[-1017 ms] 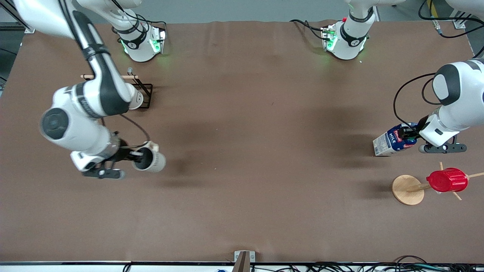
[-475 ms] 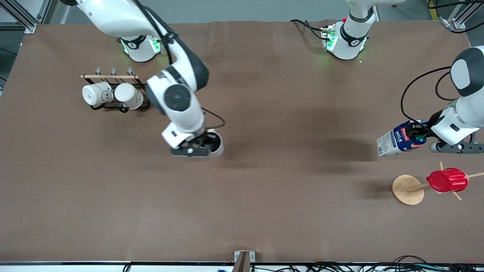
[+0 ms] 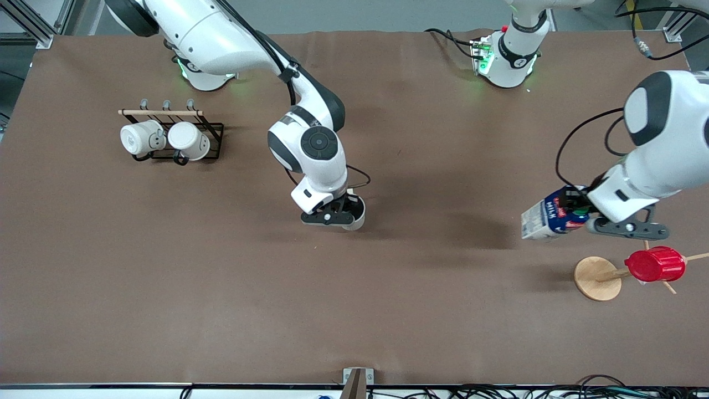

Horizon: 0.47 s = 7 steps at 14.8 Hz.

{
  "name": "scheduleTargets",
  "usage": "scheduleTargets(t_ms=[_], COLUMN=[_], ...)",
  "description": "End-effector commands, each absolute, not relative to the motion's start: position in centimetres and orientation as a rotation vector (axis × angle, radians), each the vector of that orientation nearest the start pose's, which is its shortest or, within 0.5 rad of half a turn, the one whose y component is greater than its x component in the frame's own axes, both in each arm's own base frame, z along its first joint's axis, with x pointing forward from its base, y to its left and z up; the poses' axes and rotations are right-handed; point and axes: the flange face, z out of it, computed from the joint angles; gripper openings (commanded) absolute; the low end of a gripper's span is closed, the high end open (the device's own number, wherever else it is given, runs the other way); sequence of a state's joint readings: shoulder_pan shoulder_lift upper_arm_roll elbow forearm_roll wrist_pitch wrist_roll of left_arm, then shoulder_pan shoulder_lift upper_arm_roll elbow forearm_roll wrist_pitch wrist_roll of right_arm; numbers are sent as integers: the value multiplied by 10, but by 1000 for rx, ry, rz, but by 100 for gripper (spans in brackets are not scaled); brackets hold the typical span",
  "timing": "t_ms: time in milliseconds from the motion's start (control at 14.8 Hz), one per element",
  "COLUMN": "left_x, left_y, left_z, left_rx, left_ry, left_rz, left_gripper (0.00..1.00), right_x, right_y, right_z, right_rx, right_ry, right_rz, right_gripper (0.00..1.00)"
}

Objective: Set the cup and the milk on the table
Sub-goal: 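Carry the mug to table center while the left gripper carries the carton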

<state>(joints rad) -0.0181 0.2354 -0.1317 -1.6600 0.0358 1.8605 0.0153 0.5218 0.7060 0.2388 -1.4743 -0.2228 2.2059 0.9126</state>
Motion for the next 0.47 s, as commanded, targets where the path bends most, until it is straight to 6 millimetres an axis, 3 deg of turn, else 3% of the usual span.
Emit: scheduleTargets(t_ms=[0, 136, 339, 407], left_x=[622, 616, 603, 603], left_y=[-127, -167, -222, -233], left_z=[473, 457, 439, 434], left_rx=[-3120, -3130, -3075, -3089], left_ry=[317, 292, 332, 311], left_rz=[60, 102, 119, 126], left_gripper=[0, 0, 0, 0], right_x=[547, 543, 542, 542], right_y=[476, 479, 480, 481], right_z=[268, 263, 257, 257], right_rx=[-3132, -3142, -3149, -3150], right_ry=[211, 198, 191, 185], right_rz=[-111, -116, -110, -116], right_gripper=[1, 6, 57, 58])
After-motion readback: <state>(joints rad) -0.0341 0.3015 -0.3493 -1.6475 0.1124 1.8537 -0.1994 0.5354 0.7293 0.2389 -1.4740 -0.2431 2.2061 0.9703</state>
